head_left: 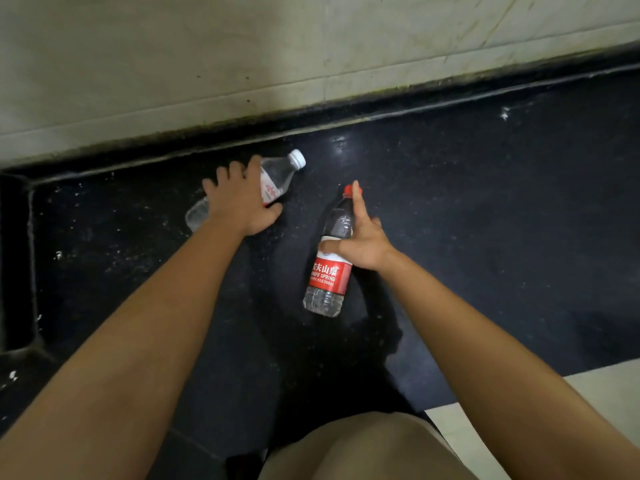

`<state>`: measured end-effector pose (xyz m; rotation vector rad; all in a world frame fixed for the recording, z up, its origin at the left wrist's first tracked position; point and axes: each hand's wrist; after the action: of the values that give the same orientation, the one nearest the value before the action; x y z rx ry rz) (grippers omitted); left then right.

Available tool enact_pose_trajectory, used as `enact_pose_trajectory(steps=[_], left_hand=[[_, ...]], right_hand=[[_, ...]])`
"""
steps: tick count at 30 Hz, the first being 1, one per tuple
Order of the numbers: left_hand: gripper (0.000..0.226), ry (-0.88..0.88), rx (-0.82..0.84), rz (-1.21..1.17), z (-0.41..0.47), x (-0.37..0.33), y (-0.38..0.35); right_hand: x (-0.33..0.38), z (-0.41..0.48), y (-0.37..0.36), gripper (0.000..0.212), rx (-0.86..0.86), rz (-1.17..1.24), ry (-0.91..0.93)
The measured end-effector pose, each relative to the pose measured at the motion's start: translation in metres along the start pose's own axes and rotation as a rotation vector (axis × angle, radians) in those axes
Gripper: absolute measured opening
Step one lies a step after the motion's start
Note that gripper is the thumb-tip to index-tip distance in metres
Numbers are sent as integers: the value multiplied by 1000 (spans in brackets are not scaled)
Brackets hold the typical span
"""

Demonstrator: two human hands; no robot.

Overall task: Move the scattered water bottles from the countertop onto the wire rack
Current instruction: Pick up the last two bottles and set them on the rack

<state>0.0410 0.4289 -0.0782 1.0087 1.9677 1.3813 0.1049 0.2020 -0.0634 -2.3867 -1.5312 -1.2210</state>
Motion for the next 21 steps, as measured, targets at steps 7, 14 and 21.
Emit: enact_pose_trajectory(steps=[7, 14, 21], left_hand=[[83, 300, 209, -624, -108, 34, -37], [87, 275, 179, -626, -193, 48, -73], [91, 267, 116, -632, -249, 52, -93]], right_hand=[[1, -22, -22, 121, 15, -75, -2], [-34, -73, -73, 121, -101, -552, 12], [-69, -119, -92, 99, -255, -560, 1]])
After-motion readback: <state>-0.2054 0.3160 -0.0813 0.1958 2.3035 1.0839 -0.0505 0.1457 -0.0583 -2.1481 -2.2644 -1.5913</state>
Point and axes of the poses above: each hand's wrist, its own z-axis towards the middle knuckle, its own y-axis out of the back of the hand, x = y × z, and after that the axes turned 3 degrees about y, right-handed
